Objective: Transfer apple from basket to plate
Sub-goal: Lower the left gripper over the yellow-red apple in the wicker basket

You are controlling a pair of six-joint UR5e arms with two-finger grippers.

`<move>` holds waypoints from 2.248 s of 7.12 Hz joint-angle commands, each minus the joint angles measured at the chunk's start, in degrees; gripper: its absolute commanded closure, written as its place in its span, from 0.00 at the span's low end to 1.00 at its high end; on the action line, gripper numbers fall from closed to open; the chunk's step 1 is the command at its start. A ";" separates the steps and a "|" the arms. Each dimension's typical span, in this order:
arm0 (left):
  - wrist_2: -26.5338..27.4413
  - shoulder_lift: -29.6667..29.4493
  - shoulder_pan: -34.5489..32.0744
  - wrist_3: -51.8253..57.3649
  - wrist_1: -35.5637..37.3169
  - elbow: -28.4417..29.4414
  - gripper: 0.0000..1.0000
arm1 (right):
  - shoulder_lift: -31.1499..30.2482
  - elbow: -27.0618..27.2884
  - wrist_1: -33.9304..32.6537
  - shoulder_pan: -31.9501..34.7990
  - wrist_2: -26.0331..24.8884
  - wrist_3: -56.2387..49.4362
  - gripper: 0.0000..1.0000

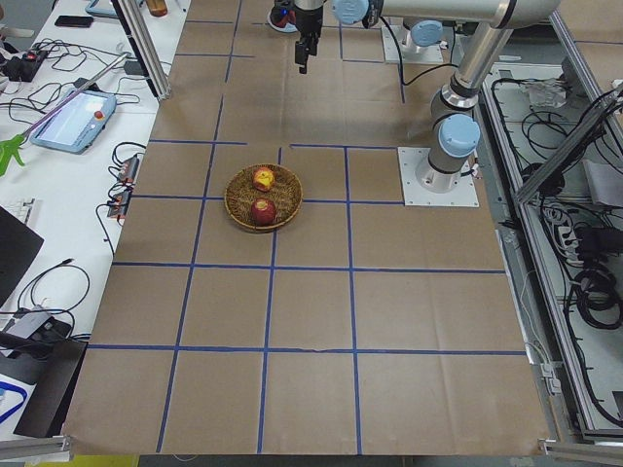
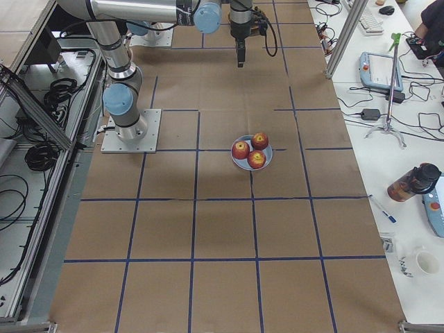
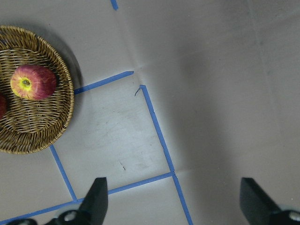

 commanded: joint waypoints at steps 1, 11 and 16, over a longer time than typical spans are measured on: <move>2.07 -1.31 0.17 0.02 0.76 -0.29 0.01 | 0.00 0.03 0.05 0.00 -0.09 0.00 0.00; -0.19 -6.40 14.65 16.67 8.28 -1.61 0.01 | 0.00 0.12 -0.04 0.00 0.08 0.00 0.00; -0.37 -19.49 22.85 22.41 31.41 -9.09 0.01 | 0.00 0.12 -0.04 0.00 0.17 0.00 0.00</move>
